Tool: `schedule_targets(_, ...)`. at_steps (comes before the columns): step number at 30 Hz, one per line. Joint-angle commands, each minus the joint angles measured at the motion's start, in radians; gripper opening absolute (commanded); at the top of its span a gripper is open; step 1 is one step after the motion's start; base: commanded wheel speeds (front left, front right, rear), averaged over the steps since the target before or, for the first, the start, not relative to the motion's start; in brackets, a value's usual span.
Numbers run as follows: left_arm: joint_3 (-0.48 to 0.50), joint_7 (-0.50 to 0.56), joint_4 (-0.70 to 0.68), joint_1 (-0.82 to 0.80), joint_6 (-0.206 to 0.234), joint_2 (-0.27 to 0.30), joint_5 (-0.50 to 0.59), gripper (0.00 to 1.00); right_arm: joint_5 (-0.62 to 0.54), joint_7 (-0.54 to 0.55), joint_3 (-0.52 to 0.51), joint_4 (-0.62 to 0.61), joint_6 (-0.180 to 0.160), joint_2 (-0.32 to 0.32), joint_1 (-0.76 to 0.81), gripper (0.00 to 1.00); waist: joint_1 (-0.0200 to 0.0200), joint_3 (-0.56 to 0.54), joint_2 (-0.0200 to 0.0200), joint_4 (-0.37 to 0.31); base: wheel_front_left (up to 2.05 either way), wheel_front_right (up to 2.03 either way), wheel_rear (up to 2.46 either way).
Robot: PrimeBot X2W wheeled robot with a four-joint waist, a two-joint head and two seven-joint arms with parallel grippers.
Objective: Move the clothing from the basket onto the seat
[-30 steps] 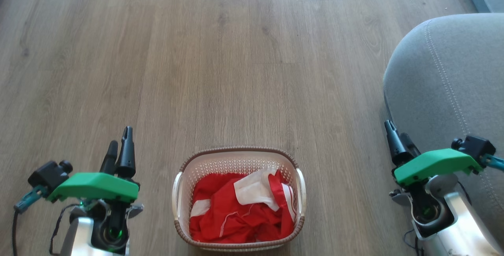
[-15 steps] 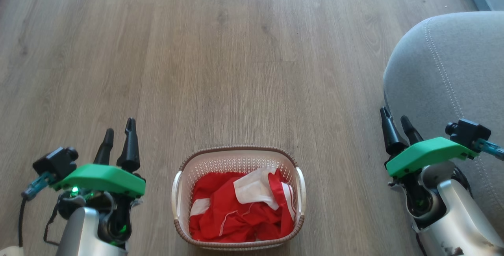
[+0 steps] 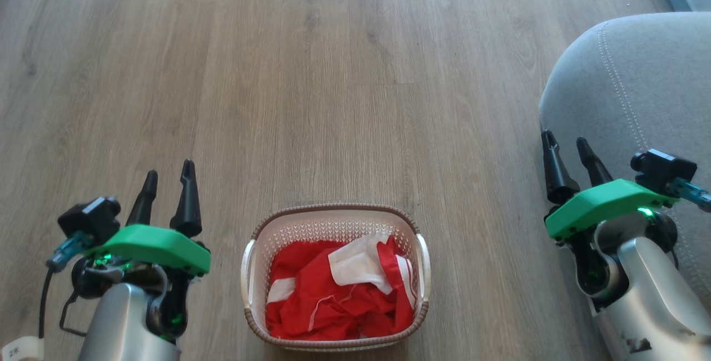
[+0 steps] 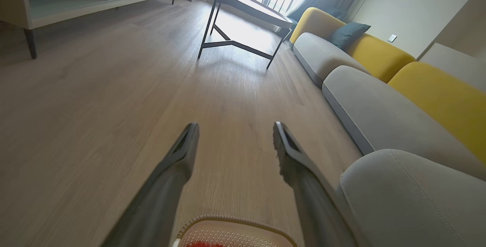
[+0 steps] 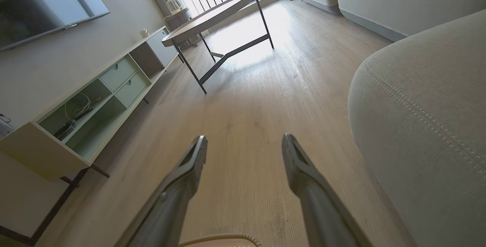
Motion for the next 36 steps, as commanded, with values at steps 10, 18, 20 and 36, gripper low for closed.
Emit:
schedule_targets(10,0.033,-0.042,0.006,-0.089,0.001,0.012,0.149,1.0,-0.139,-0.042,-0.011,-0.022,0.006,-0.023,-0.073,1.0,0.0,-0.001,0.0,0.001,0.0,0.0,0.0)
schedule_targets(18,0.039,-0.065,0.009,-0.11,0.001,0.01,0.258,1.0,-0.232,-0.066,-0.011,-0.014,0.007,-0.024,-0.094,1.0,0.0,0.003,0.0,0.001,0.0,0.0,0.0)
schedule_targets(20,0.042,-0.071,0.009,-0.116,0.001,0.009,0.282,1.0,-0.252,-0.072,-0.006,-0.011,0.007,-0.026,-0.101,1.0,0.0,0.005,0.0,0.002,0.0,0.0,0.0)
schedule_targets(36,0.089,-0.096,0.027,-0.129,0.014,0.004,0.379,1.0,-0.35,-0.096,-0.025,0.015,0.007,-0.03,-0.125,1.0,0.0,0.012,0.0,0.001,0.0,0.0,0.0)
